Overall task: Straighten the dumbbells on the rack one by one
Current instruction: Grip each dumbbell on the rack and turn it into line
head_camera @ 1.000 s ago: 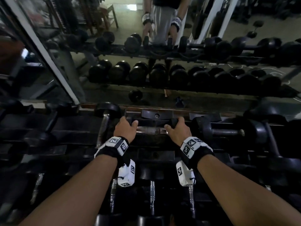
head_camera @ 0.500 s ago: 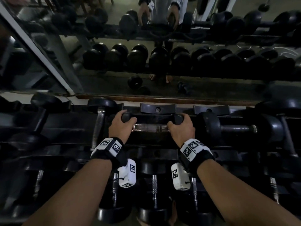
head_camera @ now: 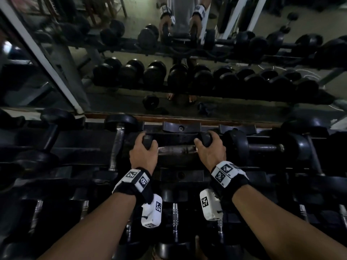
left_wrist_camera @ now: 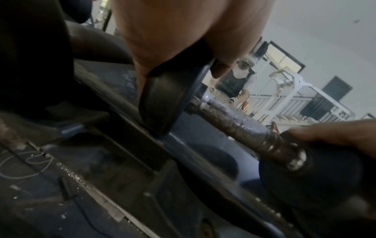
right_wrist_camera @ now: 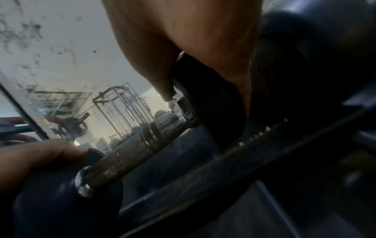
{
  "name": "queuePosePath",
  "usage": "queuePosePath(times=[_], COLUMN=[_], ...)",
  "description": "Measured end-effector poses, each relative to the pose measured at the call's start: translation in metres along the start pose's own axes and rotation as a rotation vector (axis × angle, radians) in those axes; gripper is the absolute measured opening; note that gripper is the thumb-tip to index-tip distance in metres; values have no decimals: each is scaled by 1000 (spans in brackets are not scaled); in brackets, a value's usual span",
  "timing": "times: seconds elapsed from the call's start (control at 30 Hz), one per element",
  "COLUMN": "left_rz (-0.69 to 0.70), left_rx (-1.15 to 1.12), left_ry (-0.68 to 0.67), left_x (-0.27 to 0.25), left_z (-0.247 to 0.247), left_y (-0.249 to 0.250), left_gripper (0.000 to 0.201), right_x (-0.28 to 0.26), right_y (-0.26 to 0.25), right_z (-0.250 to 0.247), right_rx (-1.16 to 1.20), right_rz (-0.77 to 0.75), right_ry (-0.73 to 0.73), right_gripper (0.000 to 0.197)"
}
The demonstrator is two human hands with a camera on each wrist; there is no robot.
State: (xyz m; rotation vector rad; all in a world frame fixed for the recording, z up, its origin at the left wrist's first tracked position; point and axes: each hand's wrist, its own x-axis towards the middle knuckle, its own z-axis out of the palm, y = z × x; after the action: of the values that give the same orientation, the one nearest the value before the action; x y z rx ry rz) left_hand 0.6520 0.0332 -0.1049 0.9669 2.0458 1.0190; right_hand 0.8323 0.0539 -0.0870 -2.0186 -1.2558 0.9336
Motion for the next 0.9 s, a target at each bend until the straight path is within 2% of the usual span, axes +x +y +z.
queuePosePath(times=[0.1,0.23,0.37,0.57,0.77,0.9], left_rz=[-33,-59,-113,-275,-451,-530], left_rx=[-47,-98,-136,-280,-335,-367], left_ry=[42,118,229,422,569,595], left_x=[-13,-29,-48,-92,-119,-116], left_z=[-1,0,11,54,85,101], left_y=[9,28,43,50,50,40], left_gripper=[49,53,56,55,56,53], right_x=[8,28,50,85,100,109], right_y=[-15,-37,-48,-45,-44,-53], right_z=[-12,-28,-41,-52,-42,-20], right_rx=[-87,-130,-153,-249,-391,-517], right_rz=[-119,-272,-381,-514,-648,-717], right_ry=[-17,-60,-161,-341,-527,-639], right_gripper=[46,52,52,53,43,41])
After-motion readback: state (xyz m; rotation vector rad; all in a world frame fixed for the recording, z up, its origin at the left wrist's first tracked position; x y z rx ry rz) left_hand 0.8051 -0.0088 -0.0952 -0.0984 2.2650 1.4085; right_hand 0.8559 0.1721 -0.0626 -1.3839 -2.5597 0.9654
